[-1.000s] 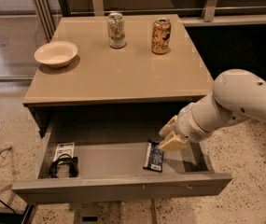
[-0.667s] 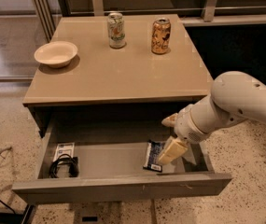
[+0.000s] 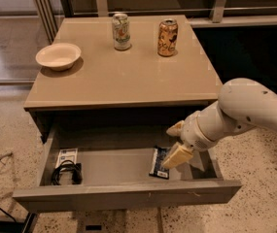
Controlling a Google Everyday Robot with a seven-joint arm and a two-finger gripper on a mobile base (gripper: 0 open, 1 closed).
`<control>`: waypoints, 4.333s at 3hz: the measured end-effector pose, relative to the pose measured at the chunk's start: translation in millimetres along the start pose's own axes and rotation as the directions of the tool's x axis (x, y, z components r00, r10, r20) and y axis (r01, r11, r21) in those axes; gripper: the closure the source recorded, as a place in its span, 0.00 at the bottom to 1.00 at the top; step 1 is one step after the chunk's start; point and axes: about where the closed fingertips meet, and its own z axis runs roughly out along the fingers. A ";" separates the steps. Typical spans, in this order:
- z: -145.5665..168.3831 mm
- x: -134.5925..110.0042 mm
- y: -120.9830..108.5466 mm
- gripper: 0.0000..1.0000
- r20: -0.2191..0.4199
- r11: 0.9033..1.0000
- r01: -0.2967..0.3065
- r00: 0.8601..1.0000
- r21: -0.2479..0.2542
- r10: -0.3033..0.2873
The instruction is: Pick rxbar blueberry from top drawer and place on counter
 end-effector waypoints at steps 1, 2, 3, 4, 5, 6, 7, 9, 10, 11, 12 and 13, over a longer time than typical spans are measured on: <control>7.1 4.1 0.0 0.23 0.008 1.000 0.007 1.000 0.015 -0.007; 11.6 8.6 0.3 0.19 0.017 0.999 0.014 1.000 0.034 -0.015; 17.2 13.4 -1.2 0.21 0.031 0.998 0.021 0.999 0.062 -0.023; 29.0 19.0 -2.5 0.21 0.043 0.997 0.022 0.999 0.077 -0.026; 43.4 24.9 -3.6 0.22 0.051 0.997 0.022 0.998 0.079 -0.026; 58.7 29.6 -2.5 0.21 0.053 0.998 0.023 0.998 0.065 -0.027; 73.6 33.9 0.4 0.21 0.048 0.999 0.024 0.998 0.044 -0.026; 102.3 38.1 -0.4 0.21 0.025 1.000 0.031 0.999 0.001 -0.031; 109.3 40.6 -10.0 0.20 -0.004 1.000 0.027 1.000 -0.010 -0.027; 112.4 42.4 -13.9 0.20 -0.019 1.000 0.023 1.000 -0.017 -0.023; 117.3 56.0 -19.0 0.23 -0.077 0.998 -0.024 0.997 -0.054 0.020; 115.1 57.5 -19.5 0.46 -0.091 0.997 -0.037 0.995 -0.063 0.031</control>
Offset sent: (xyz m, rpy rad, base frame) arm 0.0006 -0.0048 -0.0214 0.0139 -0.0667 -0.0160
